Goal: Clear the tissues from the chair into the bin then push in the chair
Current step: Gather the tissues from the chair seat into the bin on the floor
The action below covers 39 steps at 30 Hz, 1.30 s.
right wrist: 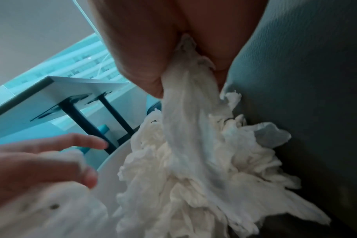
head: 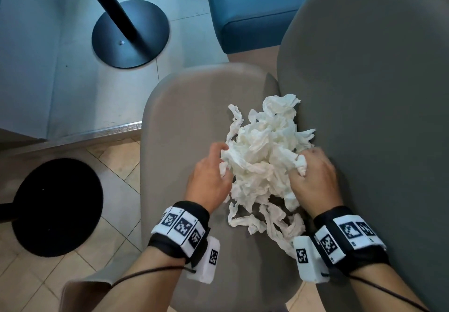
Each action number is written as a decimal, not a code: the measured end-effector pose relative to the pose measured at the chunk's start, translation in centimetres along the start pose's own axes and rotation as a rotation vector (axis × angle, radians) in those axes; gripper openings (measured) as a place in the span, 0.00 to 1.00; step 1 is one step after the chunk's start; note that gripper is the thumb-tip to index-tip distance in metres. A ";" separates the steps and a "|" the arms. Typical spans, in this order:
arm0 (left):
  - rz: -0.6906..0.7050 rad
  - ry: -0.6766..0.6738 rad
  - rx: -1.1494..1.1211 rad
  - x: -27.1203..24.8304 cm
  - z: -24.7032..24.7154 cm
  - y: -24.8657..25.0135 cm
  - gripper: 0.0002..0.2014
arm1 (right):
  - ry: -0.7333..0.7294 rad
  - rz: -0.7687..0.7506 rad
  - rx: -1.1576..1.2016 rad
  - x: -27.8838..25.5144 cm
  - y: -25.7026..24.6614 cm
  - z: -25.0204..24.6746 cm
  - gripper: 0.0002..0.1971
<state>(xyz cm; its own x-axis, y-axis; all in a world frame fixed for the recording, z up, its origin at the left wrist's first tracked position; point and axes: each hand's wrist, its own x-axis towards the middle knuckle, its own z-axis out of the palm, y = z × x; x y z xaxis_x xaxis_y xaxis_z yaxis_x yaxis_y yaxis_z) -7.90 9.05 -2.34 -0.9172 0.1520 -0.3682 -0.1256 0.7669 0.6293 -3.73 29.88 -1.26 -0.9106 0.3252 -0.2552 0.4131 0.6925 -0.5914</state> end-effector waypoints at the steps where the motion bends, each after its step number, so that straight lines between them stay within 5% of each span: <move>1: 0.000 -0.060 0.034 0.5 0.5 0.3 0.22 | 0.022 -0.008 0.036 0.0 -0.2 -0.4 0.09; 6: -0.012 -0.137 0.270 1.9 2.7 0.4 0.15 | -0.135 0.080 0.156 0.9 -1.5 -0.6 0.18; 13: -0.048 0.053 0.059 -1.8 1.8 -0.6 0.09 | -0.263 0.052 -0.054 3.5 -3.3 1.9 0.33; 18: -0.122 0.107 -0.024 -5.1 1.2 -1.5 0.22 | -0.229 0.006 -0.222 5.0 -4.0 3.2 0.18; 23: -0.281 0.177 -0.167 -8.1 0.4 -2.2 0.34 | -0.063 -0.024 0.007 4.6 -4.1 1.5 0.09; 25: -0.293 0.239 -0.182 -9.1 0.2 -2.6 0.31 | 0.016 -0.061 0.134 4.0 -4.0 0.3 0.04; 29: -0.330 0.299 -0.216 -11.0 -0.7 -2.5 0.06 | 0.026 -0.088 0.232 2.7 -4.5 -1.6 0.05; 32: -0.306 0.307 -0.297 -12.4 -1.5 -2.8 0.12 | 0.027 -0.148 0.246 1.7 -5.6 -2.6 0.10; 34: -0.323 0.342 -0.323 -13.2 -2.2 -3.0 0.06 | 0.000 -0.170 0.274 0.9 -7.0 -3.1 0.10; 37: -0.361 0.410 -0.380 -14.5 -3.4 -3.9 0.31 | -0.107 -0.209 0.249 -0.4 -8.7 -3.1 0.11; 39: -0.401 0.458 -0.316 -15.6 -4.5 -4.7 0.35 | -0.145 -0.227 0.184 -1.1 -9.5 -2.5 0.13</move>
<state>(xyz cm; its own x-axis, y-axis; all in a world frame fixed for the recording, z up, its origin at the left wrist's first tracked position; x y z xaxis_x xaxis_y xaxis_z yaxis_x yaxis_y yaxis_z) 5.28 0.27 3.44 -0.8357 -0.4381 -0.3313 -0.5290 0.4796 0.7001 -6.58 24.56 6.54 -0.9772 0.0717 -0.1997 0.2018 0.6048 -0.7704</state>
